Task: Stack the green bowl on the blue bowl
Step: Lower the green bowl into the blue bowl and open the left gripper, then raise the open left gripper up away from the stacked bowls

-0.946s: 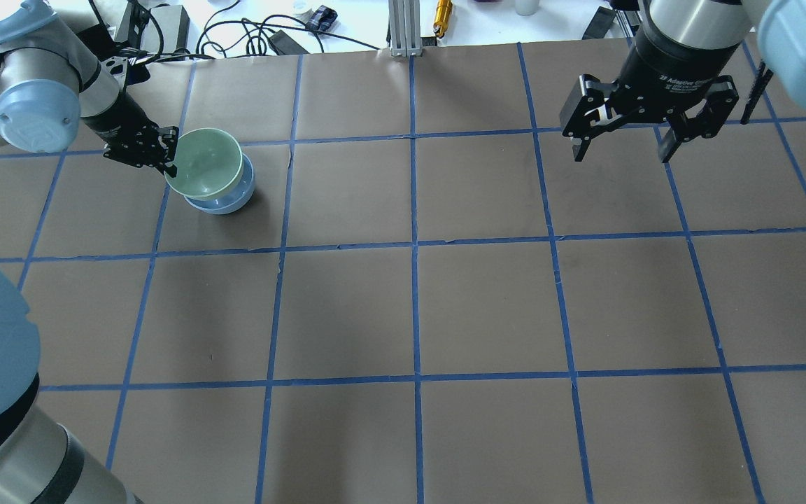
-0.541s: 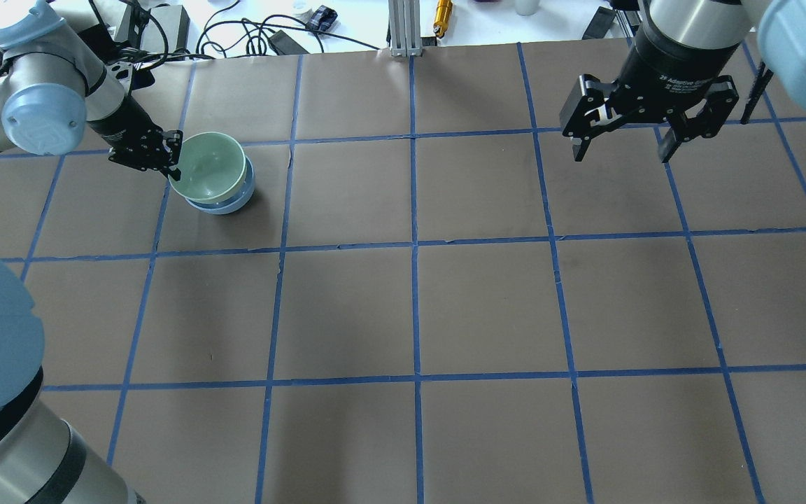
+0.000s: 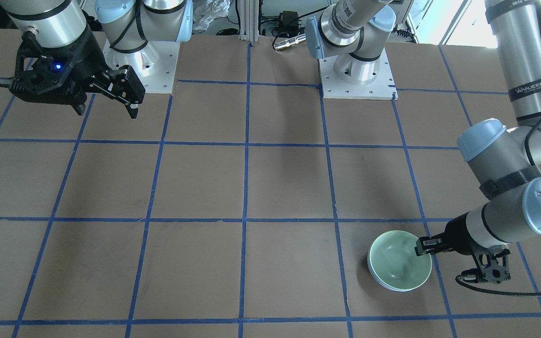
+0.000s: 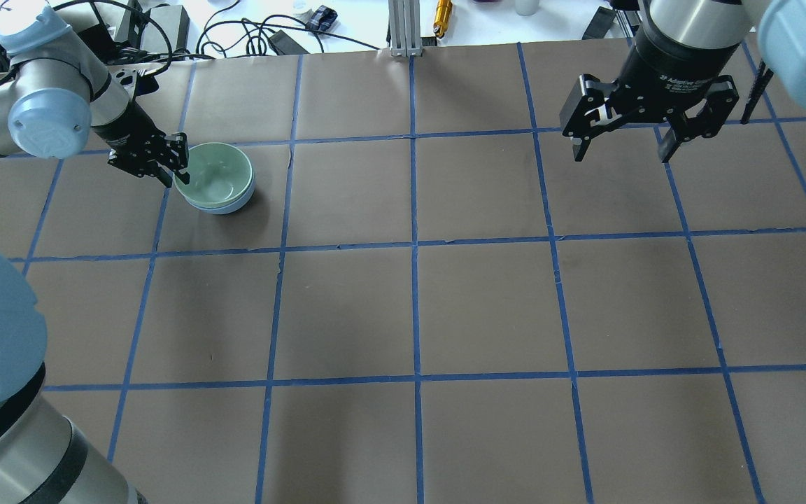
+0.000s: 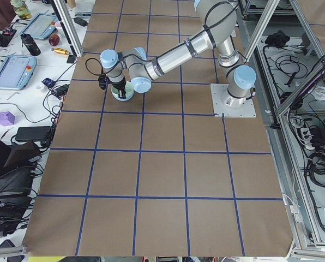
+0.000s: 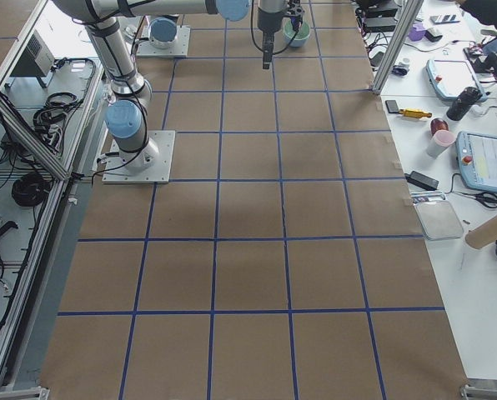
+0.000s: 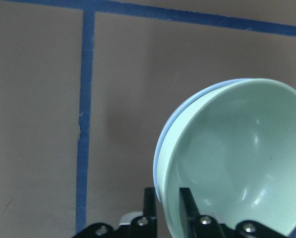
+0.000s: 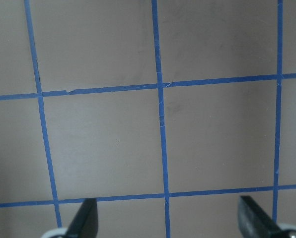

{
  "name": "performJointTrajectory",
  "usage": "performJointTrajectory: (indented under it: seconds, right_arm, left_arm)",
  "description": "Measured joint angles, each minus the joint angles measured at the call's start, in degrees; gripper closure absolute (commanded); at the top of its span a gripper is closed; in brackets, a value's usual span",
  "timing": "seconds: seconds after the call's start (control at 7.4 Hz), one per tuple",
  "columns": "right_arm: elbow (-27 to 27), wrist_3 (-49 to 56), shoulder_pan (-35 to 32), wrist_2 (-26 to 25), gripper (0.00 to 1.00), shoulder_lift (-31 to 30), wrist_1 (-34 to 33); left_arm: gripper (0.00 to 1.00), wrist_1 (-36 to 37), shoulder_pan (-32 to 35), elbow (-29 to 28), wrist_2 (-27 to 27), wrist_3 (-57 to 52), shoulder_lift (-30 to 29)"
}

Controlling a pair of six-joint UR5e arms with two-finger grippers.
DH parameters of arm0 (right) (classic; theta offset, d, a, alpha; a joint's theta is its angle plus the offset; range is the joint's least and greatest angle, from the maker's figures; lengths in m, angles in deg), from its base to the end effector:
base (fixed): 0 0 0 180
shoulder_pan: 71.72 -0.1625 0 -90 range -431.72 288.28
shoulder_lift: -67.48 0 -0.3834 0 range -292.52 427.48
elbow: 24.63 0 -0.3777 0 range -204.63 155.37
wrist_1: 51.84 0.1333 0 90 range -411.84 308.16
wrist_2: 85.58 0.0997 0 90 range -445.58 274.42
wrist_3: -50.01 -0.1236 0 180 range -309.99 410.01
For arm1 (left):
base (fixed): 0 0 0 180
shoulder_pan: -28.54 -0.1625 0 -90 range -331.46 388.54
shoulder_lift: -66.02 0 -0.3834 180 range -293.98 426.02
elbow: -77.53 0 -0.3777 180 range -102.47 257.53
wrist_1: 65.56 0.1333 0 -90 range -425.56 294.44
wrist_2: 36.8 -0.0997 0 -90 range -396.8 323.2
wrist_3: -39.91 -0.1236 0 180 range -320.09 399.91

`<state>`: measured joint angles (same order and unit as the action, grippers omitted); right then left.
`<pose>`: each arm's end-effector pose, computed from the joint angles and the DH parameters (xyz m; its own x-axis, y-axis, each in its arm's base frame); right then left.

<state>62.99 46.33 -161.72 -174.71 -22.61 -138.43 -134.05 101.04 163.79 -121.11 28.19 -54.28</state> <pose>0.1352 -0.4744 0.4370 -0.9978 0.0644 -0.0141 0.0642 0.9978 0.0173 0.0475 -0.6348 0.1934 -0.9875 -0.1082 0.1146 -0.1011 0.9927 0.0661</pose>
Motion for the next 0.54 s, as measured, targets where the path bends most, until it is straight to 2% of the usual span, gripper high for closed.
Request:
performJointTrajectory:
  seconds: [0.41,0.54]
  right_arm:
    - [0.0,0.0,0.0,0.0,0.00,0.0,0.0]
    - [0.0,0.0,0.0,0.0,0.00,0.0,0.0]
  left_arm:
    - [0.42,-0.2,0.2,-0.4,-0.1,0.2,1.0]
    - [0.42,-0.7,1.3,-0.5,-0.5,0.6,2.6]
